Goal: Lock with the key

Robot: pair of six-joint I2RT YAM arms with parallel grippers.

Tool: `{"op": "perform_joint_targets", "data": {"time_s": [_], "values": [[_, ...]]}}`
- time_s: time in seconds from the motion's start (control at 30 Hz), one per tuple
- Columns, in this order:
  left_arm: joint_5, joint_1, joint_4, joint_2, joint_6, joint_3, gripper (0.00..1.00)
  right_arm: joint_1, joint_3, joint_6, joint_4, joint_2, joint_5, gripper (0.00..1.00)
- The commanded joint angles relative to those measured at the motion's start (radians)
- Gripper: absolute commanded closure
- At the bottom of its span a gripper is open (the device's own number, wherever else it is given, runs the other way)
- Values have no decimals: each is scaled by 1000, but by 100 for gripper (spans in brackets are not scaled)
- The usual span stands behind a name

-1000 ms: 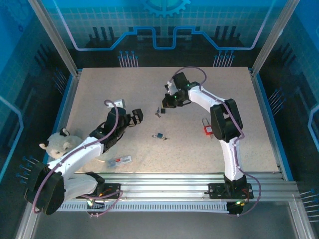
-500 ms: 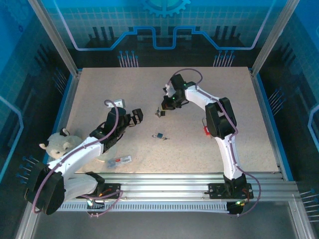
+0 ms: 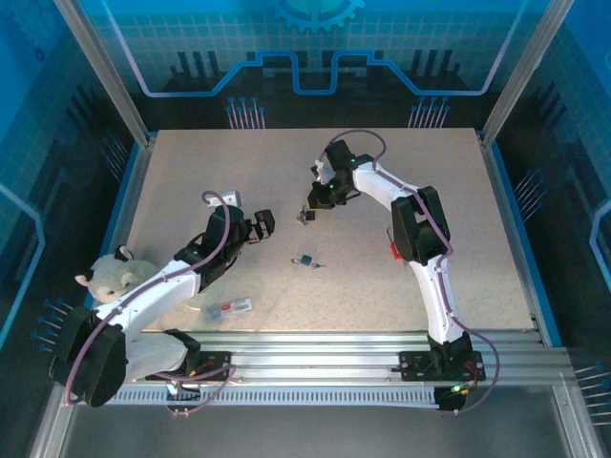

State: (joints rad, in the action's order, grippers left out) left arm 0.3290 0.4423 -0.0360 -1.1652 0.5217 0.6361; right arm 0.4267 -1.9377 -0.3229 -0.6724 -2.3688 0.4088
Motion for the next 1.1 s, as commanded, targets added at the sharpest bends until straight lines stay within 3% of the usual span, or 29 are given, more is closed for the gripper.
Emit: {"op": "perform_joint_targets", "data": {"time_s": [0.0,0.7,1.07], "values": [[7,6,-19,-14,-17,7,1,-15,-24,24,-44,-39,2,92],[5,5,-16,-22,-21,10,1,-24,-86,54,-88,-71,-46,76],[-1,7,-20,-20,-25,10,1,-13,-135,106,-133,-16,-89,51]]}}
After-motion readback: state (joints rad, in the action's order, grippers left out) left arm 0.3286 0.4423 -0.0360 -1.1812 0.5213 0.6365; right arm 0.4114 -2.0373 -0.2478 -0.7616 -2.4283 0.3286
